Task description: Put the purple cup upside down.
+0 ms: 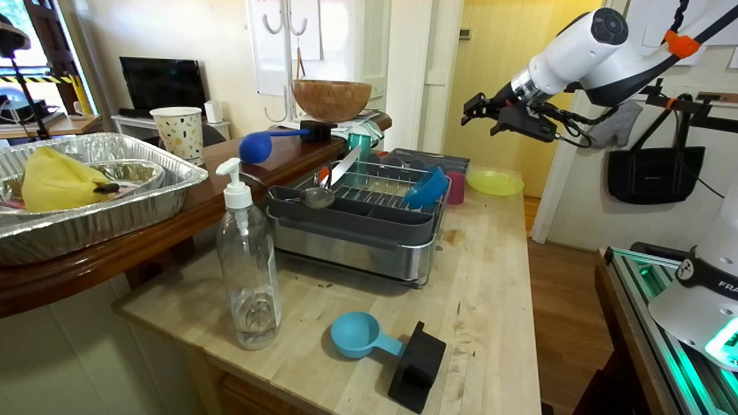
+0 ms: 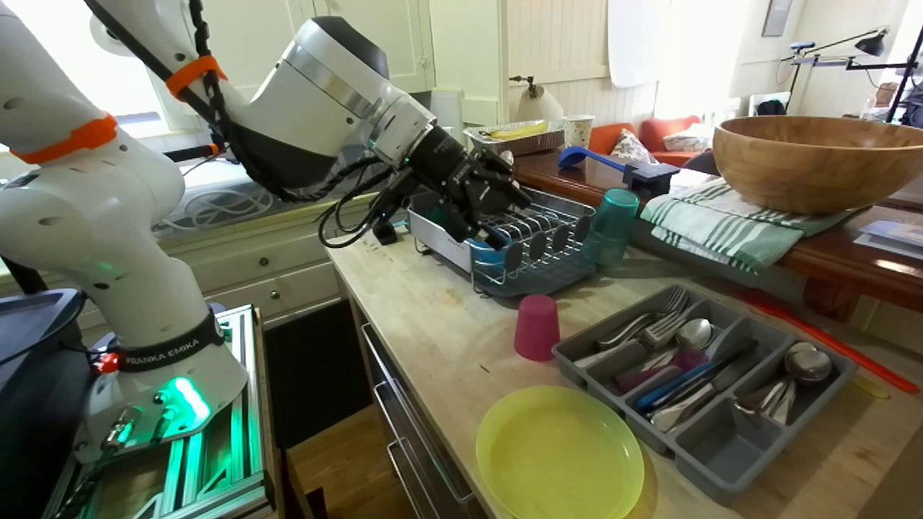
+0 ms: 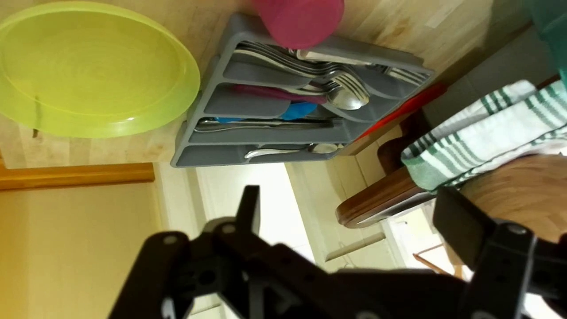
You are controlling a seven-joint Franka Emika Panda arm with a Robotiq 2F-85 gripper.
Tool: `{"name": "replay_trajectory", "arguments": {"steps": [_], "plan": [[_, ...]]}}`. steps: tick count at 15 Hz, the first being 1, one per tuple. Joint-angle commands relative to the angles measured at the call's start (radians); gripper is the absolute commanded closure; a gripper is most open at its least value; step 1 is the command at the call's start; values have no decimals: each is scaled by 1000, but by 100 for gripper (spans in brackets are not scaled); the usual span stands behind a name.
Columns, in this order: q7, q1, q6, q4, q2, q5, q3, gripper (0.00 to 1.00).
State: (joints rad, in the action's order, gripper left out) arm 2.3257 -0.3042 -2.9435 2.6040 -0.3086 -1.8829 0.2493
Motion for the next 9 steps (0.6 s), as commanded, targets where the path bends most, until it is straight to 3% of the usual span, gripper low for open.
{"name": "replay_trajectory", "arguments": {"steps": [1, 2, 4, 5, 6, 7, 9], "plan": [[-225, -47, -134, 32, -18, 6, 28, 0], [-315, -12, -152, 42, -18, 25, 81, 0], [-458, -27, -199, 56, -7, 27, 111, 0], [-530, -90, -219, 62, 6, 36, 73, 0], [-602, -48, -197, 75, 0, 44, 131, 0], [-471, -47, -177, 45, 0, 8, 95, 0], [-548, -48, -177, 59, 1, 14, 119, 0]]}}
